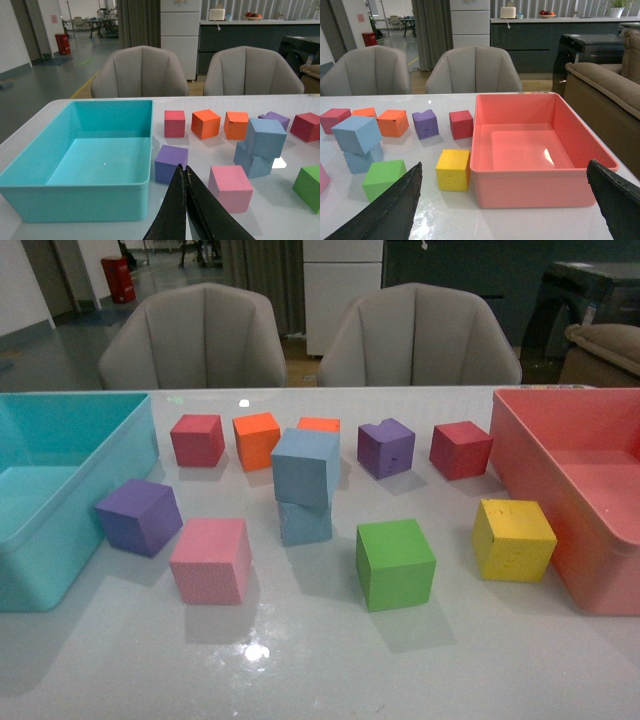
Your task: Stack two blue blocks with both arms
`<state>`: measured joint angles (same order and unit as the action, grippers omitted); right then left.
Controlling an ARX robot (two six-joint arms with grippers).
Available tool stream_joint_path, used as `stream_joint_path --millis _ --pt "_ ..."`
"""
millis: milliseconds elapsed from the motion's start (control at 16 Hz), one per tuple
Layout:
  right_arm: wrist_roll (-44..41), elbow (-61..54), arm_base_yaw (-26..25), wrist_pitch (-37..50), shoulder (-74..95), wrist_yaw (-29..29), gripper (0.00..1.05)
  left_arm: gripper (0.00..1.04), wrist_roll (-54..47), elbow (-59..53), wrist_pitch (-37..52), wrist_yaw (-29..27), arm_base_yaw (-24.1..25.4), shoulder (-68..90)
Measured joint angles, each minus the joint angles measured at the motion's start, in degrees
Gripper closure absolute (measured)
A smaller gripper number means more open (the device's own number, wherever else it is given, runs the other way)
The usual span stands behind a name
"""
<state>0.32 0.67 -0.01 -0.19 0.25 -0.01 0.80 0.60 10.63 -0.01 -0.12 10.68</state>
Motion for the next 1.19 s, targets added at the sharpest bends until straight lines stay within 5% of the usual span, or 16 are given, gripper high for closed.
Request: stream_joint_path --millis 125,438,500,875,1188 --pt "0.00 0.00 0.00 -0.02 0.00 0.02 0.06 1.03 0.00 0.02 -9.94 0.17 0.00 -6.80" --pt "0.00 0.00 0.00 0.00 0.00 0.00 0.06 1.03 0.00 0.04 -10.82 -0.04 0.00 -10.14" --pt "0.00 0.00 0.00 0.00 0.00 0.00 0.06 0.96 0.02 0.04 -10.82 -0.02 0.00 -10.14" --pt "-0.02 0.00 0.00 -0.02 0.00 -0.02 0.06 0.10 0.00 0.02 -10.82 0.00 0.00 -10.14" --pt "0.00 0.00 0.00 -0.02 0.00 0.00 0.06 0.07 -0.04 0.04 -10.82 0.00 0.00 -10.14"
